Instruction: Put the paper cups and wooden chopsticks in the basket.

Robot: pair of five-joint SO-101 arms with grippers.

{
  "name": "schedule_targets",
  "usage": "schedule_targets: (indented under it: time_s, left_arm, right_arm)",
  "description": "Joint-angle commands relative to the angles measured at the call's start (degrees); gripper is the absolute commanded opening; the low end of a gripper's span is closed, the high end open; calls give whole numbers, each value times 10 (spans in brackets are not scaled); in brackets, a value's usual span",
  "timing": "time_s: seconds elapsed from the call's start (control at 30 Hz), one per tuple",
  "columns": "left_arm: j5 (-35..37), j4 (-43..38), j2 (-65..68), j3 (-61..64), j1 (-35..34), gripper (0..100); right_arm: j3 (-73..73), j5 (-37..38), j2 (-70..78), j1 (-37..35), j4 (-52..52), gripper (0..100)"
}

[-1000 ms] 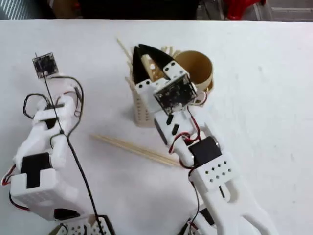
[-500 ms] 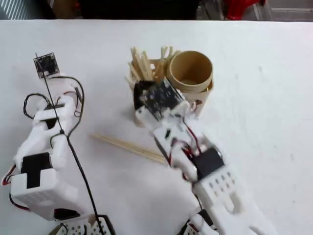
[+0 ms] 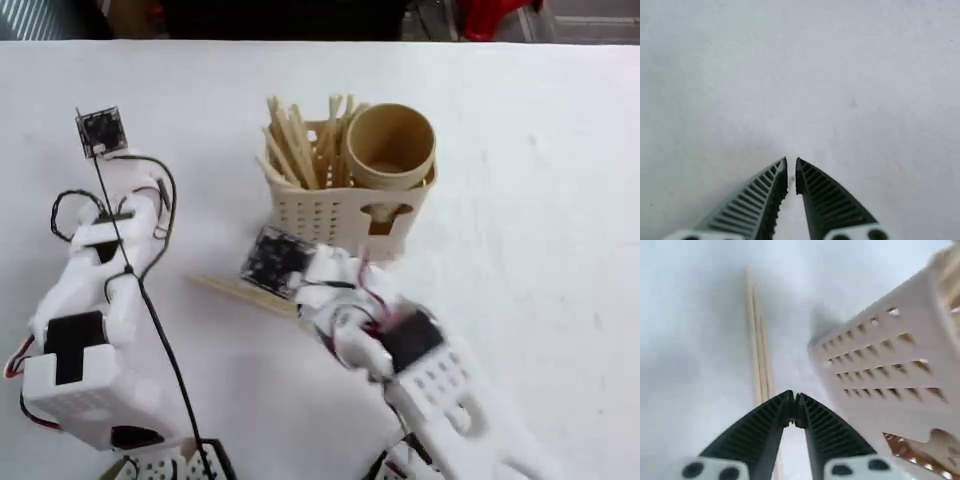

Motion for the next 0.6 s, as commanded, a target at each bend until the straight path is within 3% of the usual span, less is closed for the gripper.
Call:
schedule_targets:
  time_s: [0.0, 0.23, 0.57]
  left_arm:
    - [-7, -11, -2, -25, 7, 50]
    - [-7, -11, -2, -25, 7, 50]
    - [-7, -11, -2, -25, 7, 50]
  right_arm:
    - [10, 18, 112, -7, -62, 22]
    - [33, 12, 261, -7, -183, 22]
    - [15, 13, 347, -7, -190, 22]
